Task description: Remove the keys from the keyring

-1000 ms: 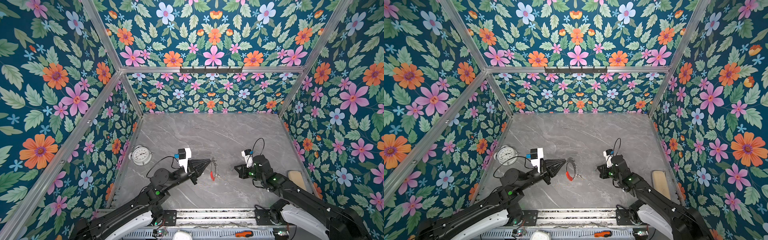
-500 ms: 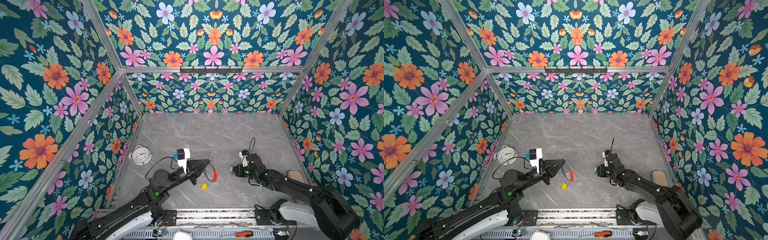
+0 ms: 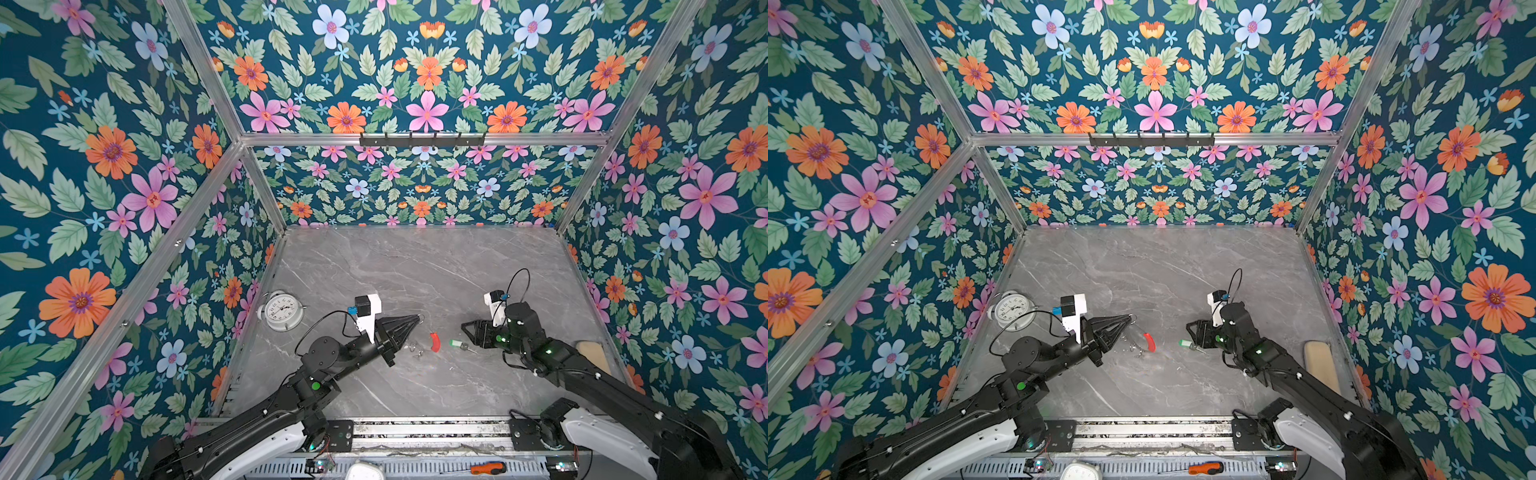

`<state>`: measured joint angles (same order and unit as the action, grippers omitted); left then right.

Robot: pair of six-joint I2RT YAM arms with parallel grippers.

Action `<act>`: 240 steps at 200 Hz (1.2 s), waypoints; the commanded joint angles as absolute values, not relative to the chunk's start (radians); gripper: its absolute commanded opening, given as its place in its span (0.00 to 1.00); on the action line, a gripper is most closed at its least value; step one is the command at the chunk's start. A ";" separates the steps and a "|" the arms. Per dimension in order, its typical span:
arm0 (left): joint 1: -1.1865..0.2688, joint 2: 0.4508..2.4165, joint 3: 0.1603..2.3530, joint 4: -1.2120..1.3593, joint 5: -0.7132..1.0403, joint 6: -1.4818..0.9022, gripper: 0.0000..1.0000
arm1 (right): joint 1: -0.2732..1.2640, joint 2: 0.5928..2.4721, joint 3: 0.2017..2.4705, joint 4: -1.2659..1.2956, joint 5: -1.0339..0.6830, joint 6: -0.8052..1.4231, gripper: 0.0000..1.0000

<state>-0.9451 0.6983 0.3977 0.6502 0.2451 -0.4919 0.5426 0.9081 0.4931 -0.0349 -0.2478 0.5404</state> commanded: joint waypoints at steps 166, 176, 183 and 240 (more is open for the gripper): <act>-0.945 0.755 0.445 0.679 0.218 -0.527 0.00 | 1.137 0.996 0.924 -0.141 0.108 0.212 0.60; -0.945 0.754 0.445 0.680 0.218 -0.528 0.00 | 1.137 1.005 0.926 -0.144 0.107 0.212 0.51; -0.944 0.753 0.444 0.681 0.218 -0.529 0.00 | 1.137 1.009 0.926 -0.147 0.106 0.213 0.45; -0.945 0.761 0.444 0.694 0.233 -0.535 0.00 | 1.128 1.017 0.920 -0.165 0.093 0.222 0.16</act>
